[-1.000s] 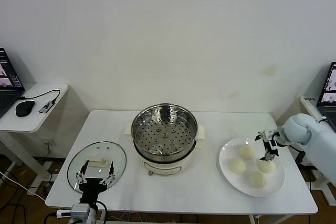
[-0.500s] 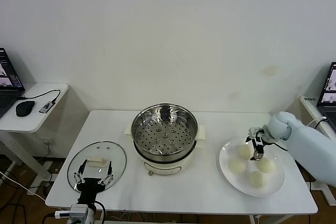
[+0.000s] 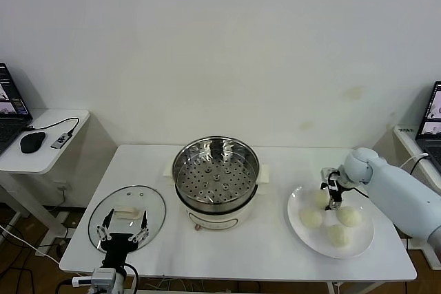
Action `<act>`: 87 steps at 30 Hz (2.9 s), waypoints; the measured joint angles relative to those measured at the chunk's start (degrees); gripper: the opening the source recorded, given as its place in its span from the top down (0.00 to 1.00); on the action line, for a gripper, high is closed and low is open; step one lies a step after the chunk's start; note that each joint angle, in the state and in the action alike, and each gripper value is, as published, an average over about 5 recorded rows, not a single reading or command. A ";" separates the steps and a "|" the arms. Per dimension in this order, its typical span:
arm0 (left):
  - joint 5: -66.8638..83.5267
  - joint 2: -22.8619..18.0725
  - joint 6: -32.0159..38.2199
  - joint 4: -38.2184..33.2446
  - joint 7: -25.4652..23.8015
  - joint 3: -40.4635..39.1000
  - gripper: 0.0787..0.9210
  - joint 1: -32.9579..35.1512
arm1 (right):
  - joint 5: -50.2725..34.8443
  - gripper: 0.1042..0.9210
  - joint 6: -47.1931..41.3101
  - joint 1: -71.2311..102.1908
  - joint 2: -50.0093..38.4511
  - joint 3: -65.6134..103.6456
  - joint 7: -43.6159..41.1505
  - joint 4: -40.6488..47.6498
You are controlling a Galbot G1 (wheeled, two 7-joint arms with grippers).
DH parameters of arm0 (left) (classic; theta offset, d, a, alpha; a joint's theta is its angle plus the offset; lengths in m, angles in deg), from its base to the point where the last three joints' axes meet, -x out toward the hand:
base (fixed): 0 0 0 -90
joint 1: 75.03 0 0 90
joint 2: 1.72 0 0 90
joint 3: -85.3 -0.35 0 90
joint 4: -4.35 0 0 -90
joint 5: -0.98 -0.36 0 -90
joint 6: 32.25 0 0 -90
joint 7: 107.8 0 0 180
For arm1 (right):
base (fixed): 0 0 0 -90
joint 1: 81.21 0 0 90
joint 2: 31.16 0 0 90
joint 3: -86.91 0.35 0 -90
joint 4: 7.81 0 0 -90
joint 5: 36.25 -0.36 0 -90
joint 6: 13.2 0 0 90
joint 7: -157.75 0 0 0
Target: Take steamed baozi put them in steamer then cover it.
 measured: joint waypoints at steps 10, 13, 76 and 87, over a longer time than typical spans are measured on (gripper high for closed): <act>0.47 0.48 -0.08 -0.27 -0.10 0.26 0.12 0.28 | -2.64 0.46 -0.80 -2.75 -2.82 -2.22 -0.43 -3.82; 1.04 0.63 -0.22 -0.22 -0.20 0.25 0.12 0.36 | -4.49 0.46 -1.14 -5.24 -4.45 -4.09 -0.59 -5.99; 10.60 -0.03 0.59 -1.36 -0.92 3.57 0.12 0.73 | 2.65 0.43 43.51 -33.92 37.78 -39.23 13.27 12.83; 10.35 -0.26 0.61 -1.90 -0.89 3.53 0.12 0.89 | 3.20 0.15 44.95 -34.96 37.15 -39.14 14.11 12.34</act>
